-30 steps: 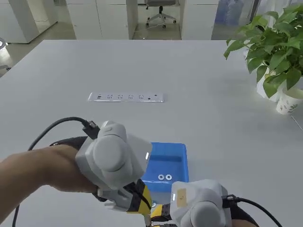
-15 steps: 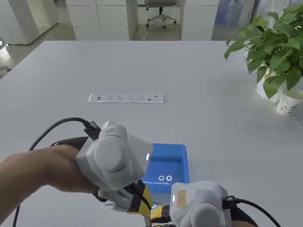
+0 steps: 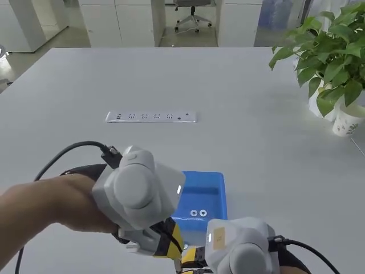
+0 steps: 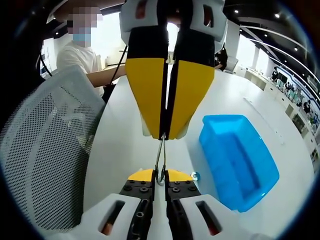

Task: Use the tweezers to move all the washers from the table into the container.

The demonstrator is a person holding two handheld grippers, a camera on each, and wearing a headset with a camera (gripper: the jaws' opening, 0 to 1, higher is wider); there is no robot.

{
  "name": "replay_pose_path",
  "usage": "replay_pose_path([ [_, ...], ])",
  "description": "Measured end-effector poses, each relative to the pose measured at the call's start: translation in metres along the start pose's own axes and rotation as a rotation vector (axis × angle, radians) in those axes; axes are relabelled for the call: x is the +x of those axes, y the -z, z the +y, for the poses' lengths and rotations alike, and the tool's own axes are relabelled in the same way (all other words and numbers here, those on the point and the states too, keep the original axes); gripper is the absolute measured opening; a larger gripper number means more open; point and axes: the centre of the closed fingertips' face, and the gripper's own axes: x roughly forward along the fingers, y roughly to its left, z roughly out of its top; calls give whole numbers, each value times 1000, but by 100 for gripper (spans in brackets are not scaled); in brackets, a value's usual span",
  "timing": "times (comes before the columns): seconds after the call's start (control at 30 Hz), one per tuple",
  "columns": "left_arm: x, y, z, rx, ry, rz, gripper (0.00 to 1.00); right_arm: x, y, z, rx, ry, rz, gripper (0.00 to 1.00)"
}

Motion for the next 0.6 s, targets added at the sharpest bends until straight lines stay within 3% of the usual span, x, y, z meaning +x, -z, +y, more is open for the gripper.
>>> replay_pose_path([
  [0.6, -8, 0, -1, -9, -4, 3, 2, -2, -7, 0, -8, -2, -9, 8],
])
